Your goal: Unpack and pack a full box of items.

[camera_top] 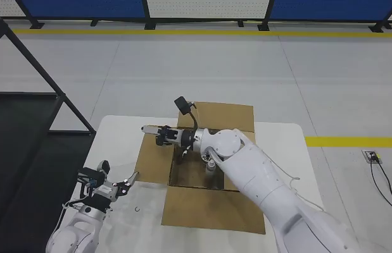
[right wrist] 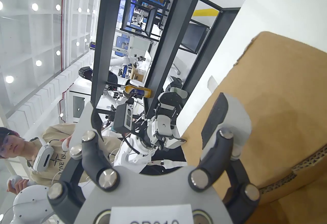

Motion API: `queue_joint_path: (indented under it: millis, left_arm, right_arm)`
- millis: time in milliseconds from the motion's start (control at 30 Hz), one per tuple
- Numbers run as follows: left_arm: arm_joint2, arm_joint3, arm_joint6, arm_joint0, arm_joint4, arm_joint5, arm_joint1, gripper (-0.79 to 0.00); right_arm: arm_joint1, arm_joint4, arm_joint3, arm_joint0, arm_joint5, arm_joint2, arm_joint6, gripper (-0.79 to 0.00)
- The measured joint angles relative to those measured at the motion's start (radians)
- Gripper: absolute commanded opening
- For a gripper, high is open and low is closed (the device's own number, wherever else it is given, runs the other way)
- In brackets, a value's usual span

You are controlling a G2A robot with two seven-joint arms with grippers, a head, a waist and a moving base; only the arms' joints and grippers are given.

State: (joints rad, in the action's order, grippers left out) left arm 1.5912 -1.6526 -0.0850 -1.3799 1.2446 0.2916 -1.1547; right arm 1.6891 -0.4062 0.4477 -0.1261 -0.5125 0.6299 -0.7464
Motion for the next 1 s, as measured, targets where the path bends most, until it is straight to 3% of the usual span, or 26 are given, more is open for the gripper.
queue_joint_path:
  millis: [233,467,733,1000]
  left_arm:
    - [-0.006,0.029,0.010,0.016,0.008,-0.001,0.000,0.000]
    - [-0.002,0.052,0.030,0.033,0.018,0.011,0.002,0.000]
    - [-0.004,0.055,0.038,0.047,0.026,0.018,0.004,0.000]
    - [0.024,-0.039,0.011,0.013,0.016,-0.005,0.005,0.000]
  right_arm:
    - [-0.072,0.043,0.056,-0.035,-0.073,0.093,0.001,0.000]
    - [-0.164,0.130,0.204,-0.121,-0.037,0.207,0.010,0.000]
    - [-0.287,0.245,0.575,-0.352,0.047,0.429,-0.001,0.000]
    - [-0.351,0.276,0.877,-0.564,0.151,0.608,-0.052,0.000]
